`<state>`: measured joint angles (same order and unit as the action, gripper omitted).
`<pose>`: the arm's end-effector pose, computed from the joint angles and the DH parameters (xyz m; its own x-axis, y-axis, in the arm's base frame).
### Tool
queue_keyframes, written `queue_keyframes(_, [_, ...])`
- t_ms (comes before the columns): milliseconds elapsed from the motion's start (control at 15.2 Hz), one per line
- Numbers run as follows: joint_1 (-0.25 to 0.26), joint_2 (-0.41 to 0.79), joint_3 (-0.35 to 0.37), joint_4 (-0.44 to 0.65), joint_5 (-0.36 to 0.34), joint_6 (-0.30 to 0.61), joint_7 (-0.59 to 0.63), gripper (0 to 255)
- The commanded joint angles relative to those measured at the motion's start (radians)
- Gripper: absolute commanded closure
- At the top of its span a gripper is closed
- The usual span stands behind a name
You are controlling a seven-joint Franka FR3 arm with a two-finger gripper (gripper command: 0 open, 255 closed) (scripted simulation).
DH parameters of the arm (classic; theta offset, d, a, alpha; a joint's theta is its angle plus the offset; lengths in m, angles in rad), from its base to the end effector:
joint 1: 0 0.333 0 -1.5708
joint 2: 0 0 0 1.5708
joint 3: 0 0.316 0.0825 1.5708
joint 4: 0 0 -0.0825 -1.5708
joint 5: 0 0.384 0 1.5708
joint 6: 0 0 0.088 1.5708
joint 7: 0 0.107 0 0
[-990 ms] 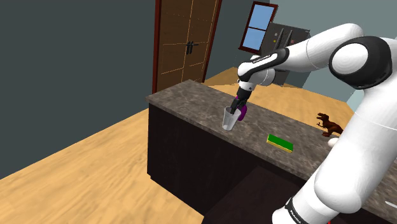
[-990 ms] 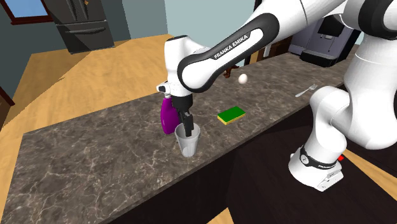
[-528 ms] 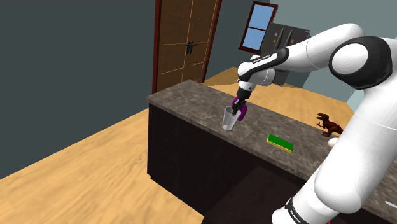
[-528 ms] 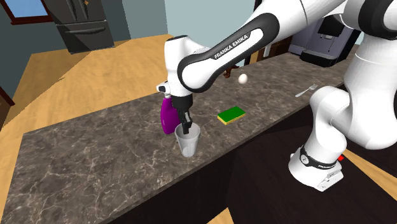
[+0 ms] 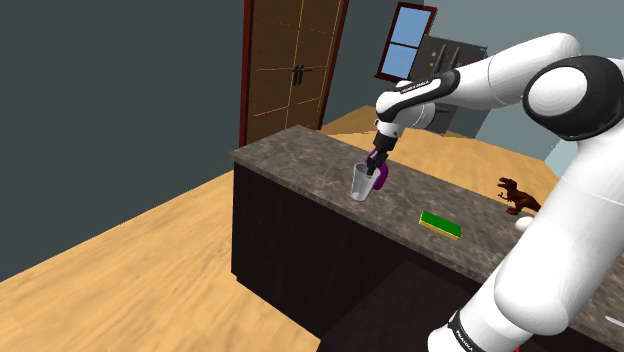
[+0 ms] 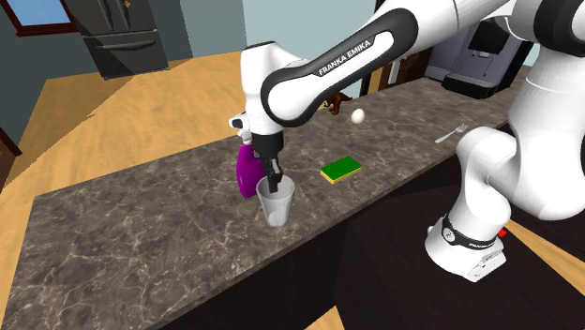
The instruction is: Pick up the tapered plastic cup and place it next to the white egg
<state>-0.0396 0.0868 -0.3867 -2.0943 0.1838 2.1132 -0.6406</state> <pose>0.5072 -0.2186 0.3793 0.9934 0.1133 0.0181 0.1147 -0.9843 -0.1339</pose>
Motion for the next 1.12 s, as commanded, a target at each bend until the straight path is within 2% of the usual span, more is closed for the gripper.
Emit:
queue_keyframes(0, [0.001, -0.017, -0.001, 0.011, -0.010, -0.026, 0.010, 255])
queue_keyframes(1056, [0.004, -0.090, -0.002, 0.149, -0.054, -0.227, 0.058, 255])
